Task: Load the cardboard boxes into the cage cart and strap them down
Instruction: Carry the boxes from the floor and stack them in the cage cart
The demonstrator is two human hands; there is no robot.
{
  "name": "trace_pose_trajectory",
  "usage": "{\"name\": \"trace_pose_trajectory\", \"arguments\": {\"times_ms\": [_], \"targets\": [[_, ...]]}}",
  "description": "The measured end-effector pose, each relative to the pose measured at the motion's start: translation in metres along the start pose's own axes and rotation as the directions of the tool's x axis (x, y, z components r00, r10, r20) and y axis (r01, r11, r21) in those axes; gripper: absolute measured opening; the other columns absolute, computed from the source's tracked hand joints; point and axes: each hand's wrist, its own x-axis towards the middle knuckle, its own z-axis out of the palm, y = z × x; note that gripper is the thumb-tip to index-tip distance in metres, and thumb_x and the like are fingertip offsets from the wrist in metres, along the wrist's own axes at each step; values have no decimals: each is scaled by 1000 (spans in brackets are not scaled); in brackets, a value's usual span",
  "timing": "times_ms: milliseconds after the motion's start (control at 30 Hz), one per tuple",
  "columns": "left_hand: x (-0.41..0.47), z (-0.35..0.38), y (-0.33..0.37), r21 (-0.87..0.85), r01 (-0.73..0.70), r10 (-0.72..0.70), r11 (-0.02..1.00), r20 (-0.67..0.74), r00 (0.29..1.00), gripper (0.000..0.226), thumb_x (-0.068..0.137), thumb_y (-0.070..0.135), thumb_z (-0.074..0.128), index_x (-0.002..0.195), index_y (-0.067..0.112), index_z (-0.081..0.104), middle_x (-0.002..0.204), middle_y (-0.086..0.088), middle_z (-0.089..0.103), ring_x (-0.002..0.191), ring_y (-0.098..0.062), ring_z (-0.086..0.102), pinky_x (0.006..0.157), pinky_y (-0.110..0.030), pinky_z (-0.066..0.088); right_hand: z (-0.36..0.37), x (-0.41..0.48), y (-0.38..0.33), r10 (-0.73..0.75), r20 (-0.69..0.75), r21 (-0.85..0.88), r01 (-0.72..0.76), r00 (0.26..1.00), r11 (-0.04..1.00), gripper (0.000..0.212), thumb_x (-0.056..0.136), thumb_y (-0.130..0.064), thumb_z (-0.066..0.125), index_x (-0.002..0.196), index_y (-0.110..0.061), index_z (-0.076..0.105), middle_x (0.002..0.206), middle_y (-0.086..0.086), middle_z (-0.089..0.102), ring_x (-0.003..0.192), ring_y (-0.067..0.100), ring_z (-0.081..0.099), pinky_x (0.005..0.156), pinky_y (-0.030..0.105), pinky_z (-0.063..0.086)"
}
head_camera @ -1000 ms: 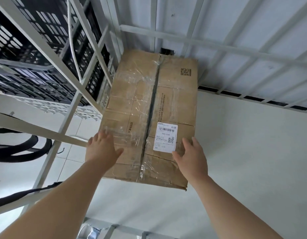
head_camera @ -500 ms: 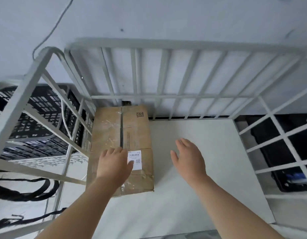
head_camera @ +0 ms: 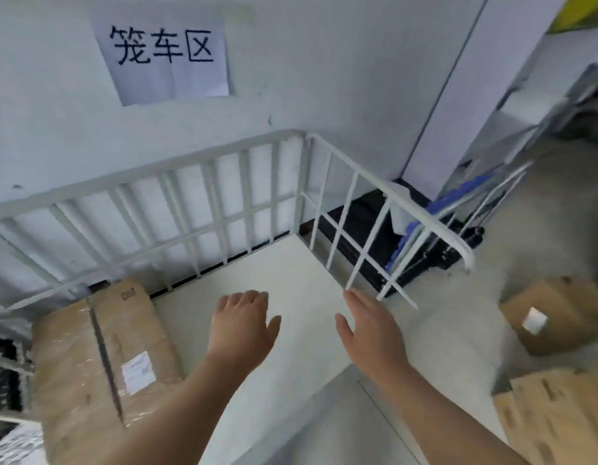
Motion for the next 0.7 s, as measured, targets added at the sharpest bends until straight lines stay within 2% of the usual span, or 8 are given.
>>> {"name": "trace_pose_trajectory", "arguments": {"times_ms": [200, 300, 400, 500, 600, 700], "targets": [[-10, 9, 196, 4, -298, 298, 955, 42, 954, 40, 92, 51, 40, 119, 25, 56, 120, 7, 61, 112, -21, 55, 101, -34, 34, -77, -101, 150, 240, -93, -23, -243, 966, 970, 46, 96, -35, 41, 134, -11, 49, 135, 4, 52, 124, 18, 46, 105, 29, 38], [-25, 21, 290, 2, -442, 440, 897, 72, 895, 37, 91, 50, 40, 114, 26, 57, 116, 8, 61, 109, -20, 56, 99, -33, 35, -104, -163, 215, 393, -134, -41, -402, 910, 915, 51, 98, -38, 37, 143, -14, 40, 146, 0, 44, 133, 14, 38, 111, 26, 29], [-44, 36, 375, -22, -577, 576, 817, 101, 811, 41, 92, 51, 41, 119, 24, 56, 121, 7, 60, 112, -20, 55, 100, -34, 35, -125, -226, 268, 519, -172, -24, -530, 837, 847, 51, 98, -39, 36, 144, -16, 40, 147, -1, 42, 135, 13, 36, 112, 26, 27], [-68, 52, 446, -24, -705, 702, 709, 125, 701, 43, 93, 50, 39, 124, 23, 54, 123, 6, 59, 112, -19, 54, 100, -32, 33, -139, -286, 309, 645, -200, 14, -656, 737, 754, 50, 98, -38, 37, 143, -17, 40, 147, -2, 42, 137, 14, 34, 113, 28, 27], [-89, 68, 505, -18, -809, 798, 587, 183, 575, 46, 94, 50, 37, 128, 23, 53, 126, 6, 58, 115, -18, 53, 101, -32, 32, -145, -337, 334, 767, -228, 65, -776, 600, 627, 47, 97, -39, 37, 138, -18, 45, 143, -2, 46, 132, 14, 39, 109, 28, 34], [-106, 85, 550, -13, -879, 859, 477, 219, 463, 46, 94, 51, 37, 127, 23, 52, 126, 7, 58, 115, -18, 53, 101, -32, 33, -147, -378, 347, 860, -251, 143, -862, 444, 487, 45, 96, -35, 44, 136, -15, 49, 140, 1, 50, 129, 18, 43, 107, 28, 35]]}}
